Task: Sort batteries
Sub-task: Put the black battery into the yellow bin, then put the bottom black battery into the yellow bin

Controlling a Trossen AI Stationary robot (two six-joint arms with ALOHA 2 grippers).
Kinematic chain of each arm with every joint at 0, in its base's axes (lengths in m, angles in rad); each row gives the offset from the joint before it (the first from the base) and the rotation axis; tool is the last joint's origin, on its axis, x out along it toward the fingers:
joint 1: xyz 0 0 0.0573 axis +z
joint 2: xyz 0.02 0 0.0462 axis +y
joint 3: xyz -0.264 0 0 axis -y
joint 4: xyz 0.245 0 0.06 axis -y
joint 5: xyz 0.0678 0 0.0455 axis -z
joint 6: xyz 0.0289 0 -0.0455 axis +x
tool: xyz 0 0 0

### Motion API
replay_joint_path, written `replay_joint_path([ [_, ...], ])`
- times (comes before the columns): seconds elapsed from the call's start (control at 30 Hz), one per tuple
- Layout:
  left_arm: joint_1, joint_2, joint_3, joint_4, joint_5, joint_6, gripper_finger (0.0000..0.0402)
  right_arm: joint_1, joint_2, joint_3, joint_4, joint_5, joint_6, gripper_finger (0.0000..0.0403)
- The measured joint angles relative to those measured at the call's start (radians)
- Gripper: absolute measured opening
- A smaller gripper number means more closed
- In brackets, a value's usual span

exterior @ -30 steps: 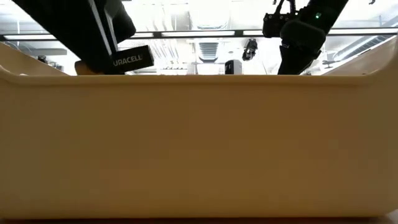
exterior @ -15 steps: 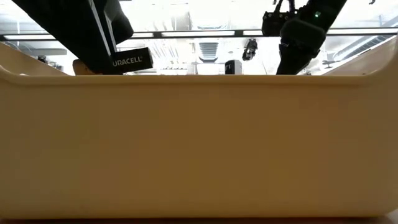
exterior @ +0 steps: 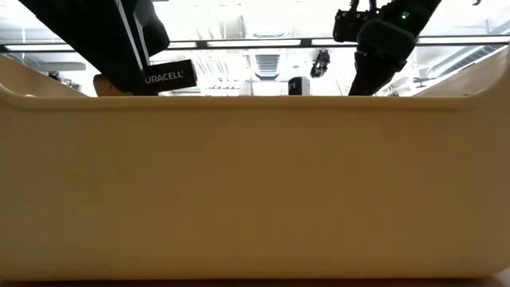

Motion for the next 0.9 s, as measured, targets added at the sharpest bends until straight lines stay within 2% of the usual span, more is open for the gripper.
replay_joint_path([
  [0.3,0.000,0.000,0.000,0.000,0.000,0.000,0.0053,0.000,0.000,0.000,0.000,0.000,-0.001,0.0095],
  [0.63,0.000,0.000,0.000,-0.001,0.000,-0.003,0.0084,0.000,0.000,0.000,0.000,0.000,-0.002,0.0084],
  [0.9,0.004,0.000,0.000,-0.003,-0.026,0.039,0.0090,0.000,0.000,0.002,0.001,0.000,0.000,0.0099],
])
